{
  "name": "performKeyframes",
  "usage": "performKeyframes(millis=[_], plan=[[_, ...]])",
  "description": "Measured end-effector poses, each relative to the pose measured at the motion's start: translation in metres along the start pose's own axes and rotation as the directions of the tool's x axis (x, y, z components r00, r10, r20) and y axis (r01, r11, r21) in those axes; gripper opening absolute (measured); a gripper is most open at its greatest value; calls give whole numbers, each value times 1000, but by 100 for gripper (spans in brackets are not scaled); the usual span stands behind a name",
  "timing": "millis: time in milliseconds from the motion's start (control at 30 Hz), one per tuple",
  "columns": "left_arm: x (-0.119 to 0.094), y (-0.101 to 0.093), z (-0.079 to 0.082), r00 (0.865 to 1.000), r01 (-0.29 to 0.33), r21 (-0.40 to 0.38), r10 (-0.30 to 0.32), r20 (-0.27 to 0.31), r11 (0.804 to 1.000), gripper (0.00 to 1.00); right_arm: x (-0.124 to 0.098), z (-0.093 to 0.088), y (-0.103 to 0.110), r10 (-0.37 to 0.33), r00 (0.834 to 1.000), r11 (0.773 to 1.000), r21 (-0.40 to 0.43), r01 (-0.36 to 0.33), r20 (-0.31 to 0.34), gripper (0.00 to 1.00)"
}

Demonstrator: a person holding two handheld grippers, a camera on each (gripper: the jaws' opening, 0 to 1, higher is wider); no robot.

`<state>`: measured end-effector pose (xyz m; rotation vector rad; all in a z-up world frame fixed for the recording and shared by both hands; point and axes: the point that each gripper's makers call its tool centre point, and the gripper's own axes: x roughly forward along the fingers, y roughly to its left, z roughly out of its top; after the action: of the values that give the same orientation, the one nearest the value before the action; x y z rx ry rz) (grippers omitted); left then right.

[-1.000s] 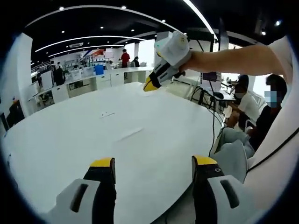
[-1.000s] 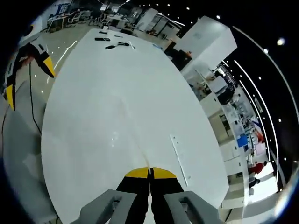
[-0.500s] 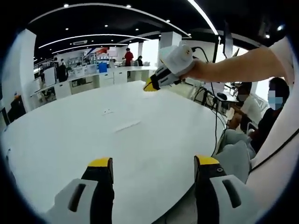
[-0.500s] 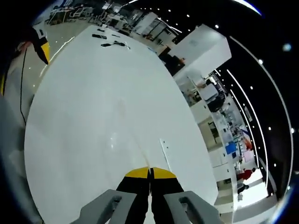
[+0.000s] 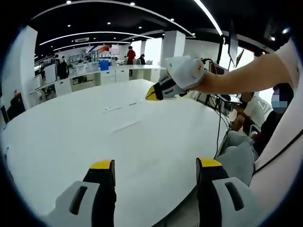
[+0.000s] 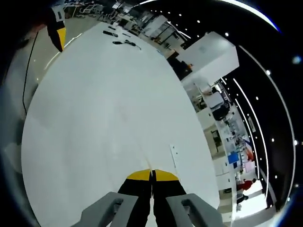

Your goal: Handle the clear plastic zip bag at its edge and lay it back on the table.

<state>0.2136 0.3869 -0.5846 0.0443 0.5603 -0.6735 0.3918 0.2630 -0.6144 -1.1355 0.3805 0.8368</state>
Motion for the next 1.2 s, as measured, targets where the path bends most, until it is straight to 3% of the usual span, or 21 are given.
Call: performKeyframes(millis=[667, 1200], plan=[[-1, -1, -7, 1000, 3, -10, -3, -13, 1000, 67, 8, -13, 69, 47, 999, 999, 5, -47, -17, 0], [-1, -1, -13, 1000, -2, -13, 2, -22, 1000, 66, 17, -20, 90, 86, 996, 995, -50, -87, -23, 0]])
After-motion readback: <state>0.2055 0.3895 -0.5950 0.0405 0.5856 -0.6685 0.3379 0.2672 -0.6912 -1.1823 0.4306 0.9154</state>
